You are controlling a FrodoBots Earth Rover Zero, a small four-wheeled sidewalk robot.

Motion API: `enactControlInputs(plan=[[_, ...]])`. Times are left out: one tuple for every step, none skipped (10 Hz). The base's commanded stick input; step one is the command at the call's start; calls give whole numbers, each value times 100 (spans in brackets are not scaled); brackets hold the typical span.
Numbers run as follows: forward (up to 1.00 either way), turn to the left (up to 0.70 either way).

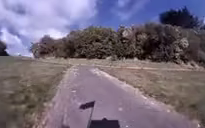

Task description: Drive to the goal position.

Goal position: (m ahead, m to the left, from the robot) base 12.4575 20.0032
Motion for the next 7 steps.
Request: enactControlInputs(plan=[[100, 3], [100, 3], [100, 3], [100, 3], [100, 3], [100, 3], [100, 3]])
